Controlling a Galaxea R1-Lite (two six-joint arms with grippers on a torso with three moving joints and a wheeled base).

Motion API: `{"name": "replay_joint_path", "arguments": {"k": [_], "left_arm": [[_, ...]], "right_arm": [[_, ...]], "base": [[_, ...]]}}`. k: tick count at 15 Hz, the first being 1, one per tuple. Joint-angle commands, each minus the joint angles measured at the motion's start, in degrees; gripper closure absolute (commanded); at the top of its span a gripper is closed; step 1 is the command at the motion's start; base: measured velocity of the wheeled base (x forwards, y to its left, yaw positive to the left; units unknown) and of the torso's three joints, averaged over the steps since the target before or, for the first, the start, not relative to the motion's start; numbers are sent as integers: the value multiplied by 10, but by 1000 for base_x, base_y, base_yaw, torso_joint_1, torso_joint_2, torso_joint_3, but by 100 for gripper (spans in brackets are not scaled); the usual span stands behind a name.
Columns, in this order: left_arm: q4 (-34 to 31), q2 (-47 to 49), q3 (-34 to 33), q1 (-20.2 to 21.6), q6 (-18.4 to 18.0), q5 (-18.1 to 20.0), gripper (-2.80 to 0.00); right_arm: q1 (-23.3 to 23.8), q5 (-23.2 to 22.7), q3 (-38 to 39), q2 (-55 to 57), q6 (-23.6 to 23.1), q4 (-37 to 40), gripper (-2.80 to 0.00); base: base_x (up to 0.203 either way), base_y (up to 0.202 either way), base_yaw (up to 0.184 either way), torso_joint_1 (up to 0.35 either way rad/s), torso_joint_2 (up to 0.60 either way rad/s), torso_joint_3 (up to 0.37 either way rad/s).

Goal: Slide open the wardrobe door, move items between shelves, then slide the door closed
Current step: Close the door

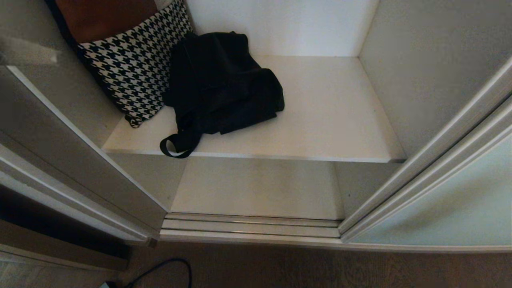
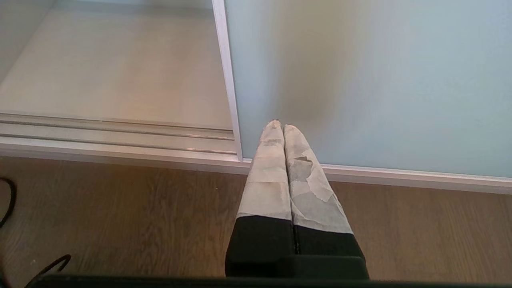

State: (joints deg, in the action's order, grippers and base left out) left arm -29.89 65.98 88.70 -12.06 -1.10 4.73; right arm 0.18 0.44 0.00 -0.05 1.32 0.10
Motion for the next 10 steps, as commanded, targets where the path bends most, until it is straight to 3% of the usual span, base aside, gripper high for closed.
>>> {"name": "replay_joint_path", "arguments": {"k": [1, 4, 7, 10], "left_arm": [[-2, -100, -60, 16, 0, 0, 0], [-14, -190, -139, 75, 3, 3, 0], [-39, -302, -238, 93, 1, 3, 0], [-41, -431, -392, 107, -2, 2, 0]], "right_arm": [[0, 0, 0, 0, 0, 0, 0], [0, 0, 0, 0, 0, 0, 0], [0, 0, 1, 0, 0, 0, 0], [0, 0, 1, 0, 0, 0, 0]], "base": [[0, 0, 0, 0, 0, 0], [0, 0, 0, 0, 0, 0], [0, 0, 0, 0, 0, 0], [0, 0, 0, 0, 0, 0]]}}
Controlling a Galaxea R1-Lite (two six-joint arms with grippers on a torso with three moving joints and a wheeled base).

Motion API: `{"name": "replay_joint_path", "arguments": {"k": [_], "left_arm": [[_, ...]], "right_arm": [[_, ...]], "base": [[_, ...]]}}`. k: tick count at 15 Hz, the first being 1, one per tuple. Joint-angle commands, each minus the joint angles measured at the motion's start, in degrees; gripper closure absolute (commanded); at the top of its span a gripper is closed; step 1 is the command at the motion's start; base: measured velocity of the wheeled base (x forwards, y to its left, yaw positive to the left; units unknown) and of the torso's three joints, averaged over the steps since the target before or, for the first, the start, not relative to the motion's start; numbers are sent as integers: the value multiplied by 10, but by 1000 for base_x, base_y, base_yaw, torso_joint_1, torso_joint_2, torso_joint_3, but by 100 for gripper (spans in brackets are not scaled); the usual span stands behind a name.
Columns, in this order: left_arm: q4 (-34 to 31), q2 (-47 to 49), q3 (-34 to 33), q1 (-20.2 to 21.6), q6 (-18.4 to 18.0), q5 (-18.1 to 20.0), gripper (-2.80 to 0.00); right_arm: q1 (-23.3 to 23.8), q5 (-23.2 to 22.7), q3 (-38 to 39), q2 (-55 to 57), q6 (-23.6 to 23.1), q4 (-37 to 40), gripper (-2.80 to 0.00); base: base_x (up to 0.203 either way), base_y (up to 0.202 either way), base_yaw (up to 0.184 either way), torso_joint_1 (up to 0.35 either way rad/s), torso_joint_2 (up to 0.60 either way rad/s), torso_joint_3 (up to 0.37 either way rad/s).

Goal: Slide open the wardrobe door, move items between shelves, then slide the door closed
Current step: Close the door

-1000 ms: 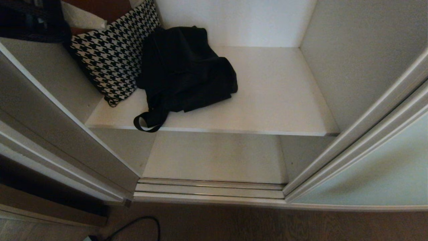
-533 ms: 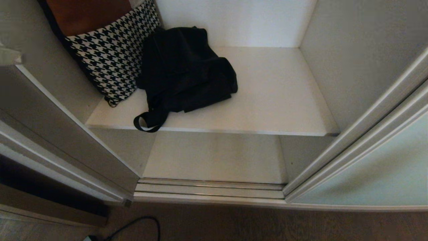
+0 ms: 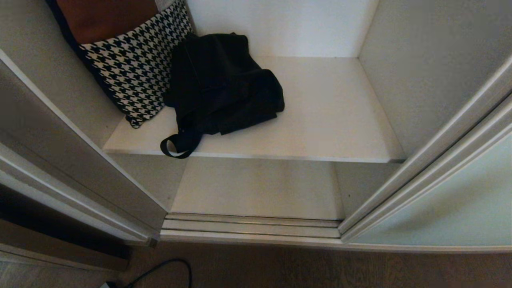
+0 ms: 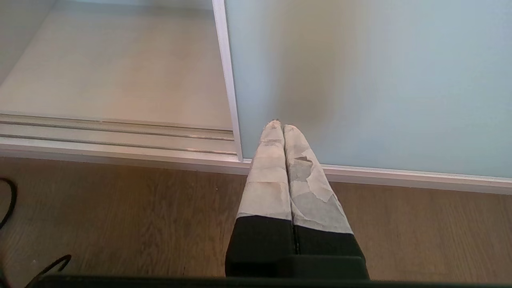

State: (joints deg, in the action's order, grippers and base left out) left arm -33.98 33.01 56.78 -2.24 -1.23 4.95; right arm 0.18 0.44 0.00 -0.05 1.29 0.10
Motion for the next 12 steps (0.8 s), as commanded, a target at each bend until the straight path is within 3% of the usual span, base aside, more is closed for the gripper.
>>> {"name": "replay_joint_path", "arguments": {"k": [1, 6, 9, 10, 12], "left_arm": [[6, -140, -128, 18, -1, -1, 0], [105, -303, -379, 32, -25, -6, 0], [204, -325, -507, 33, -46, -28, 0], [251, -327, -532, 33, -48, -30, 0], [276, -328, -541, 33, -59, -22, 0]], "right_arm": [[0, 0, 0, 0, 0, 0, 0], [0, 0, 1, 0, 0, 0, 0], [0, 0, 1, 0, 0, 0, 0], [0, 0, 1, 0, 0, 0, 0], [0, 0, 1, 0, 0, 0, 0]], "base": [[0, 0, 0, 0, 0, 0], [0, 0, 0, 0, 0, 0], [0, 0, 0, 0, 0, 0], [0, 0, 0, 0, 0, 0], [0, 0, 0, 0, 0, 0]]}}
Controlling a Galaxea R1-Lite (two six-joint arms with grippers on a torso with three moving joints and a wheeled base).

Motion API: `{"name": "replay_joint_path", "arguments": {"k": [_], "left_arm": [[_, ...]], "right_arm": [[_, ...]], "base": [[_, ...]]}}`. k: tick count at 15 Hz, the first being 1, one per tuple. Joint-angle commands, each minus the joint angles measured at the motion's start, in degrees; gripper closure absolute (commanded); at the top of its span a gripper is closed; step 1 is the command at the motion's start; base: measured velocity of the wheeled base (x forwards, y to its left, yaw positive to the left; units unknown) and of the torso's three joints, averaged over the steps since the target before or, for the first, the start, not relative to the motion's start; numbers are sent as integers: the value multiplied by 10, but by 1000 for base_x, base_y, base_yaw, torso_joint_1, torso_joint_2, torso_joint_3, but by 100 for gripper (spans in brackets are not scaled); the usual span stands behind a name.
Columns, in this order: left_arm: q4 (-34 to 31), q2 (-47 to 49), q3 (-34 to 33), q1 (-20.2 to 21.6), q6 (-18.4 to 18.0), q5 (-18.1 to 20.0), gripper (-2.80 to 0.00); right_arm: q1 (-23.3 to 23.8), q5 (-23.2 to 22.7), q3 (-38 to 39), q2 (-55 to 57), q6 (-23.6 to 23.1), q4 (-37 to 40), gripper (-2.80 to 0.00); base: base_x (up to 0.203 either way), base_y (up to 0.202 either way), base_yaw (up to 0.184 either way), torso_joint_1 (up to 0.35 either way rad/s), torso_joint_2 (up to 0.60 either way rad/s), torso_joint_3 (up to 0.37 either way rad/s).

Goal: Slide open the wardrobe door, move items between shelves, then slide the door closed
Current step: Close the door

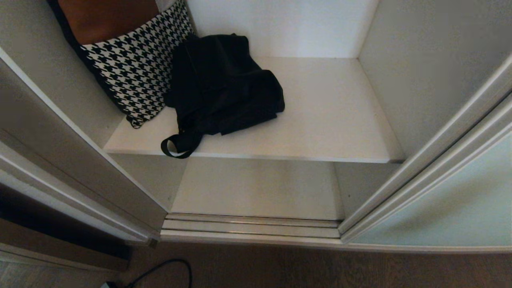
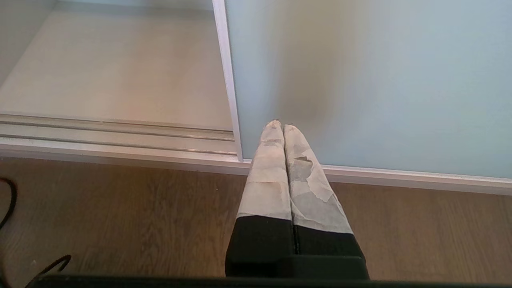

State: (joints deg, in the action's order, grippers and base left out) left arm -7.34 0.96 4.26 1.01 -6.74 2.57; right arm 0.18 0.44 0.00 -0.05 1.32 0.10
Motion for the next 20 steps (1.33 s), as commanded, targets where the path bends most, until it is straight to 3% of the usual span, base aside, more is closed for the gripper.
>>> {"name": "replay_joint_path", "arguments": {"k": [1, 3, 5, 20], "left_arm": [[23, -8, -22, 0, -18, 3, 0], [76, -8, -42, 0, -11, 4, 0], [75, -9, -42, 0, 7, 3, 0], [73, -8, -43, 0, 7, -5, 0]], "right_arm": [[0, 0, 0, 0, 0, 0, 0], [0, 0, 0, 0, 0, 0, 0], [0, 0, 1, 0, 0, 0, 0], [0, 0, 0, 0, 0, 0, 0]], "base": [[0, 0, 0, 0, 0, 0], [0, 0, 0, 0, 0, 0], [0, 0, 0, 0, 0, 0], [0, 0, 0, 0, 0, 0]]}}
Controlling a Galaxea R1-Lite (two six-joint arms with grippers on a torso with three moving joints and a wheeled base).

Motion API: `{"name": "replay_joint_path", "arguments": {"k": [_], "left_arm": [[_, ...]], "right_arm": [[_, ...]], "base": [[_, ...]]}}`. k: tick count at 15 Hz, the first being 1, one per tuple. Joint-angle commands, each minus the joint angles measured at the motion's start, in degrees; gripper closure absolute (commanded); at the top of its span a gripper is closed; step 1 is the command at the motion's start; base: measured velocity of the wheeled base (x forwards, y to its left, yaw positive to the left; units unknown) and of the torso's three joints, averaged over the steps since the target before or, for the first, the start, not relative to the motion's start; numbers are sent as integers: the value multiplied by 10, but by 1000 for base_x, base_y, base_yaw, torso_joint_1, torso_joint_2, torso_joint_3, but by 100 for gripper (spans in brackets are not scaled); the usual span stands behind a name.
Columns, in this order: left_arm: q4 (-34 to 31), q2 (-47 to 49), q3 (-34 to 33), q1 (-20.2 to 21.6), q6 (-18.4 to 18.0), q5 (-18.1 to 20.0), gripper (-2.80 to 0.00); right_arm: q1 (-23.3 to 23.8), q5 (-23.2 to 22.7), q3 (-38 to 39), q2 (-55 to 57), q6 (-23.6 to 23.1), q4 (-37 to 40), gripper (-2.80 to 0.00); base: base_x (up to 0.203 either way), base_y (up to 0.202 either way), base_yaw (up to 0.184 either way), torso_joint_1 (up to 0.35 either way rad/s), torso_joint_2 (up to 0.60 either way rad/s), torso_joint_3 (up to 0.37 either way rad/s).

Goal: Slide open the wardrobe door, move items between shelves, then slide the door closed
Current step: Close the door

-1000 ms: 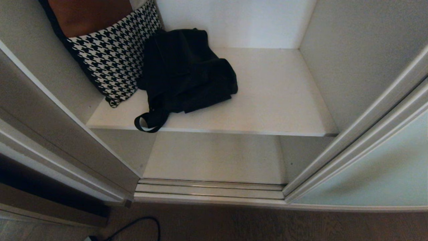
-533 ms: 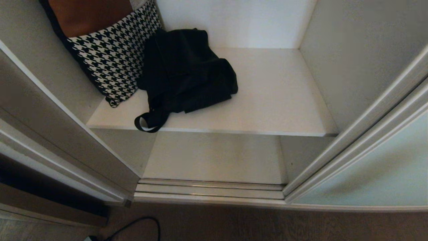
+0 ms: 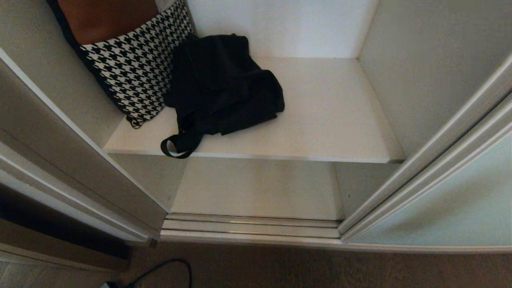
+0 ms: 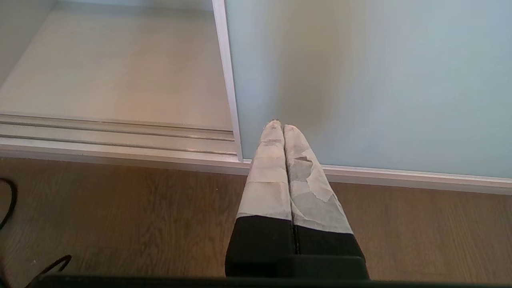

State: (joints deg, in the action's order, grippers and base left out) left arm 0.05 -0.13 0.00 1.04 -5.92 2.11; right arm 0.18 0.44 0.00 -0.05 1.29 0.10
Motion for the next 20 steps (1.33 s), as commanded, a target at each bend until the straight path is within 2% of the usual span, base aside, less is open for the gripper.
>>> {"name": "replay_joint_path", "arguments": {"k": [1, 8, 20], "left_arm": [[0, 2, 0, 0, 0, 0, 0], [0, 2, 0, 0, -1, 0, 0], [0, 2, 0, 0, -1, 0, 0]], "right_arm": [[0, 0, 0, 0, 0, 0, 0], [0, 0, 0, 0, 0, 0, 0], [0, 0, 1, 0, 0, 0, 0]], "base": [[0, 0, 0, 0, 0, 0], [-13, 0, 0, 1, 0, 1], [-193, 0, 1, 3, 2, 2]]}}
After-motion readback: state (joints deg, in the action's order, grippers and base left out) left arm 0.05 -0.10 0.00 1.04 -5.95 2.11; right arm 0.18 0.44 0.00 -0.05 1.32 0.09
